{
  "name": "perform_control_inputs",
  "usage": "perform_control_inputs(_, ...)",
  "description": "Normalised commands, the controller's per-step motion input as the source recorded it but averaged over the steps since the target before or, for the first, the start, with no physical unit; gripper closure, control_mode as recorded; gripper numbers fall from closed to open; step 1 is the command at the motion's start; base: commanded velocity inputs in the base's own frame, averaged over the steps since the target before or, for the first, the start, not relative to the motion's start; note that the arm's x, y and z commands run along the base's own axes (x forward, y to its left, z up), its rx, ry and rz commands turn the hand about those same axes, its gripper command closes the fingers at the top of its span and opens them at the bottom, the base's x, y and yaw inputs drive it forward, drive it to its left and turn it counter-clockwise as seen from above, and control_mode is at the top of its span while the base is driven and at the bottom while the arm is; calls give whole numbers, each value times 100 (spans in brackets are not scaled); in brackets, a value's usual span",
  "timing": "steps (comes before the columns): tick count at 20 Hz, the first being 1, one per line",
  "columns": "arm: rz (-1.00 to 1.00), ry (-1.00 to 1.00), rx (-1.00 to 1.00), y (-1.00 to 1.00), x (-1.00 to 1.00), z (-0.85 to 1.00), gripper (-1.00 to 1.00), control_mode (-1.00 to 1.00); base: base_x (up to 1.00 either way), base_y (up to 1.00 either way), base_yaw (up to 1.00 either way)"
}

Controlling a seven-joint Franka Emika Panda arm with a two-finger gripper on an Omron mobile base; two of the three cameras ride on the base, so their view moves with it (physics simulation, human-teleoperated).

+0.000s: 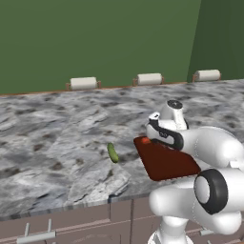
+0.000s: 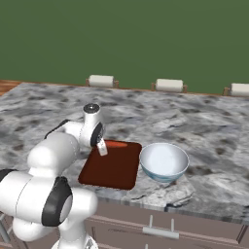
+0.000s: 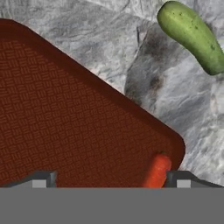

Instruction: Place the two vegetables and bowl onto the tray for setting up a vegetable dip station.

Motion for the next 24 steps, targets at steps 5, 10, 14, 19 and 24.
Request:
perform_control_inputs(5,23,2,-4,34,0,22,-100,-100,0,0,0)
perform_control_inputs(10,23,0,-5,33,0,13,-100,-100,0,0,0)
perform_control_inputs(14,20,-1,-9,25,0,9,-100,-100,0,0,0)
perform_control_inputs(19,20,-4,-10,26,0,0,-100,-100,0,0,0)
perform_control_inputs(24,18,0,-8,36,0,12,-100,-100,0,0,0)
